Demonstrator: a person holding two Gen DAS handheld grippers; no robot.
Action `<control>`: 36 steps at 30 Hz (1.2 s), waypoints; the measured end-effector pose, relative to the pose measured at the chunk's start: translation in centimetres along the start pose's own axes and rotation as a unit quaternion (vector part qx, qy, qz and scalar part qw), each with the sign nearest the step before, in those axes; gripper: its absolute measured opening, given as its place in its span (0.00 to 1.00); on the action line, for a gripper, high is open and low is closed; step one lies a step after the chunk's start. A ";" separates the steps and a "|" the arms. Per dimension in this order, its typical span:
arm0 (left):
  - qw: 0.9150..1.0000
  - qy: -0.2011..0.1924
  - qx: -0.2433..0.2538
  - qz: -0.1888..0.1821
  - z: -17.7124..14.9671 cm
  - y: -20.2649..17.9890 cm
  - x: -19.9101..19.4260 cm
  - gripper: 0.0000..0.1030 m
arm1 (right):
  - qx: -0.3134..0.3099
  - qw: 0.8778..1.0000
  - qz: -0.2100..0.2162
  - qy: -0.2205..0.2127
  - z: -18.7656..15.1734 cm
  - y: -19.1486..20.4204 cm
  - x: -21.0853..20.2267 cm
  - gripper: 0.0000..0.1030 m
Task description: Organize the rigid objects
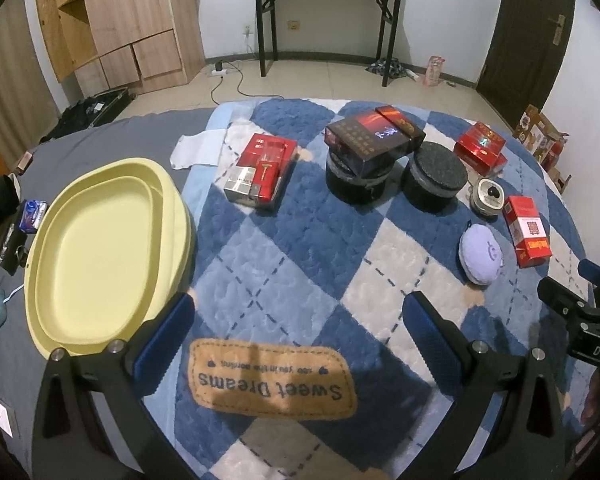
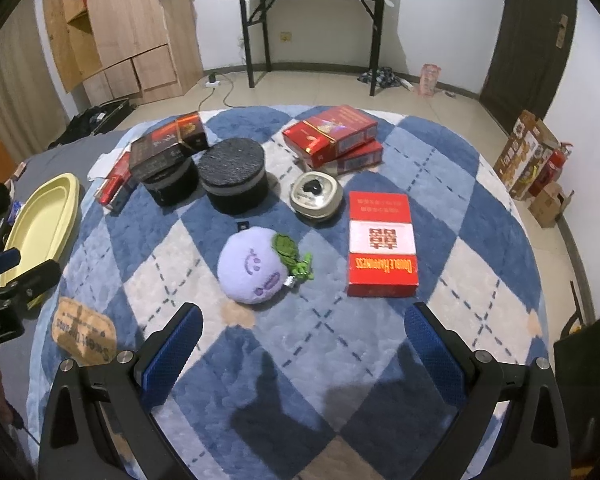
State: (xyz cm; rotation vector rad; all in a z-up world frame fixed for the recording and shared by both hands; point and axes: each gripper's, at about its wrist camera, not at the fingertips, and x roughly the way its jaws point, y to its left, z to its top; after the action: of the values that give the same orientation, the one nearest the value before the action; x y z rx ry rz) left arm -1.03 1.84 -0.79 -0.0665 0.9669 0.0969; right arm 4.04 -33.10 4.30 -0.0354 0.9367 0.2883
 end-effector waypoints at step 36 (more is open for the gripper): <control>0.998 0.030 0.030 -0.042 1.2 -0.7 0.8 1.00 | 0.005 1.000 -0.013 0.003 -0.2 -2.3 0.8 1.00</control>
State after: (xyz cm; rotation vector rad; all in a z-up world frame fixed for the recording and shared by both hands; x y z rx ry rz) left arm 0.48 1.26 -0.71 -0.0540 1.0250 -0.0120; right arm 4.93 -35.11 3.28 -0.0395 0.9431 0.2593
